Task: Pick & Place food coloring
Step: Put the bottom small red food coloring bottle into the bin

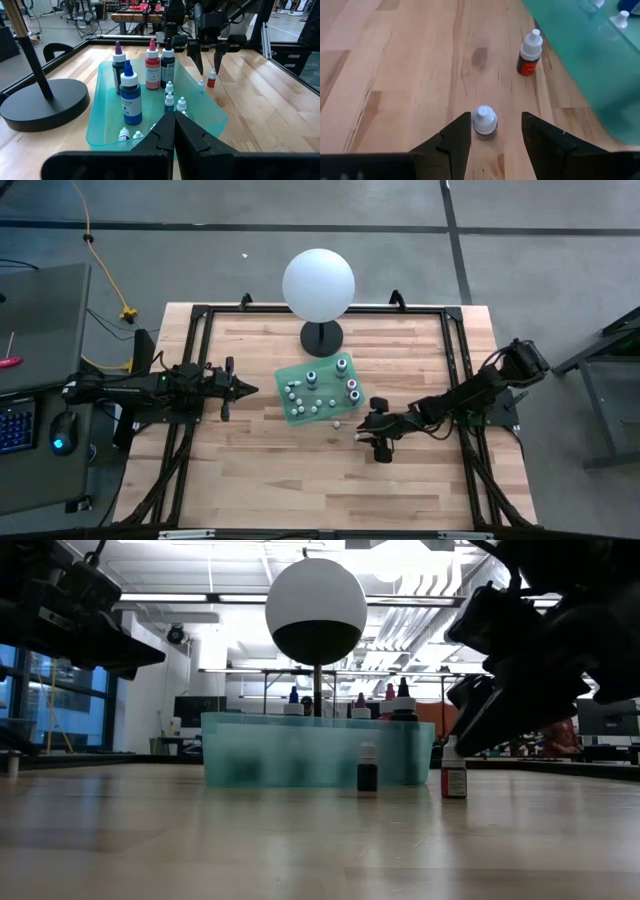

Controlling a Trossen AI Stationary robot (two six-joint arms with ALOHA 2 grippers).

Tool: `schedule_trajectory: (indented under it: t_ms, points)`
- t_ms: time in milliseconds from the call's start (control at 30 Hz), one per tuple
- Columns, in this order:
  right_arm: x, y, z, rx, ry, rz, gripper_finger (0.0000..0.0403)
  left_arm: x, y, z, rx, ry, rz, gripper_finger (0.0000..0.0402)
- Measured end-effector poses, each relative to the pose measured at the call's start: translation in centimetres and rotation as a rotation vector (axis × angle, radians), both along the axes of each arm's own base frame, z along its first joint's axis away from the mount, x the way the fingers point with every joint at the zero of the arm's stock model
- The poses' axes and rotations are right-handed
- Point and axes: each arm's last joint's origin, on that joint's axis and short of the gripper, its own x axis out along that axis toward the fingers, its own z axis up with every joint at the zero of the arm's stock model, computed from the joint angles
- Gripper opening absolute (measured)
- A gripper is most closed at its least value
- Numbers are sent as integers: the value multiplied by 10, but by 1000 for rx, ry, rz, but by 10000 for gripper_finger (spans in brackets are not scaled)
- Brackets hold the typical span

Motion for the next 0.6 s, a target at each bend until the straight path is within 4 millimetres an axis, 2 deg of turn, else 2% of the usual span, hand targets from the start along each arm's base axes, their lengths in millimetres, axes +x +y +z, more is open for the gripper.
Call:
schedule_trajectory:
  t_ms: [600]
  points:
    - [1,1,2,24,-14,50,150,0,0,0,0,0,0,0]
